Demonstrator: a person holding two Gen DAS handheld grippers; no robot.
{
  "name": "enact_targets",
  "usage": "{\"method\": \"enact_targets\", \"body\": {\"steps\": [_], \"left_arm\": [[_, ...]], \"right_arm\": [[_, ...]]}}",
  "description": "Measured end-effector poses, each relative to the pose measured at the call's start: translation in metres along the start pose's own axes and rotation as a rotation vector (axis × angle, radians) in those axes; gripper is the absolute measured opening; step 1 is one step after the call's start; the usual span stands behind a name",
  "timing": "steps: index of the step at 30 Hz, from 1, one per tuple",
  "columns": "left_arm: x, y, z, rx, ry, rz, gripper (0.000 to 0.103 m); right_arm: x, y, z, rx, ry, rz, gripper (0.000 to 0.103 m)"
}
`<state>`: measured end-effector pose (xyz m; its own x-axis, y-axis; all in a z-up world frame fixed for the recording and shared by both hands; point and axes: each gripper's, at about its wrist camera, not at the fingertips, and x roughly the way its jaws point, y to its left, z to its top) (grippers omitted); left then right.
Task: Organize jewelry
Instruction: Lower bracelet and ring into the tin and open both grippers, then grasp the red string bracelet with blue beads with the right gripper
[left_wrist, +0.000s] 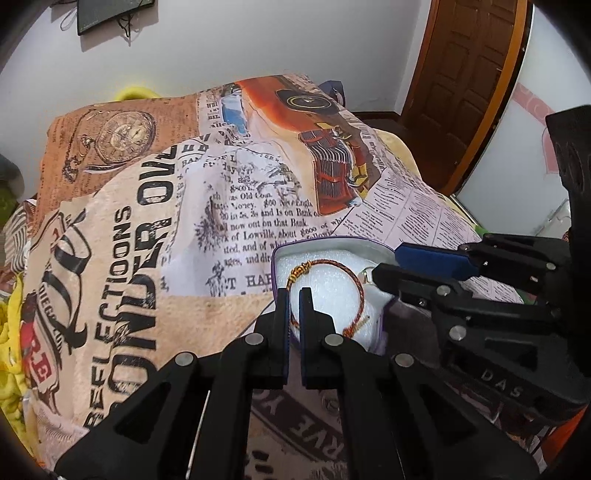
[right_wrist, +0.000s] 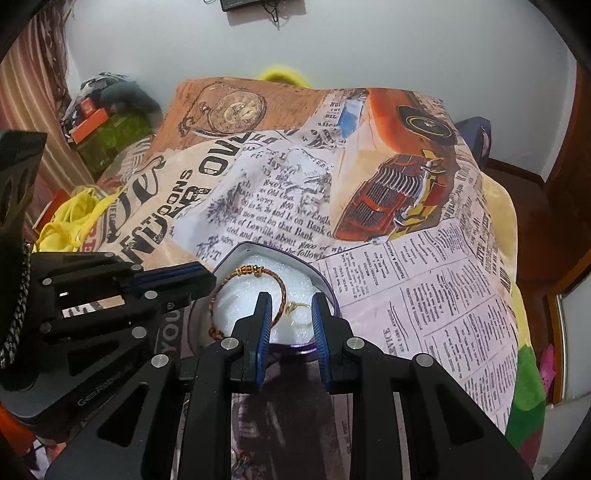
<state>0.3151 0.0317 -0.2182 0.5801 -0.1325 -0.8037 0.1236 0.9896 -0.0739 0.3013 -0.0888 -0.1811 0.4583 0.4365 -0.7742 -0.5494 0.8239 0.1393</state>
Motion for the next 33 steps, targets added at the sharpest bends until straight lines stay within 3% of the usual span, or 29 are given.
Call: {"method": "enact_targets", "body": {"steps": [7, 11, 18, 25, 33], "left_arm": [[-0.033, -0.002, -0.006, -0.01, -0.027, 0.021, 0.01], [-0.057, -0.002, -0.011, -0.013, -0.063, 0.043, 0.031], [-0.09, -0.001, -0.026, -0.03, -0.104, 0.065, 0.047], [-0.097, -0.004, -0.046, -0.033, -0.082, 0.071, 0.047], [-0.091, -0.005, -0.075, -0.041, -0.031, 0.071, 0.047]], "right_arm": [[-0.029, 0.006, -0.002, -0.005, -0.032, -0.016, 0.023], [-0.051, 0.011, -0.005, -0.004, -0.075, -0.031, 0.042], [-0.085, 0.019, -0.015, -0.009, -0.132, -0.071, 0.042], [-0.098, 0.027, -0.032, -0.02, -0.142, -0.109, 0.042], [-0.09, 0.028, -0.061, -0.015, -0.082, -0.119, 0.042]]}}
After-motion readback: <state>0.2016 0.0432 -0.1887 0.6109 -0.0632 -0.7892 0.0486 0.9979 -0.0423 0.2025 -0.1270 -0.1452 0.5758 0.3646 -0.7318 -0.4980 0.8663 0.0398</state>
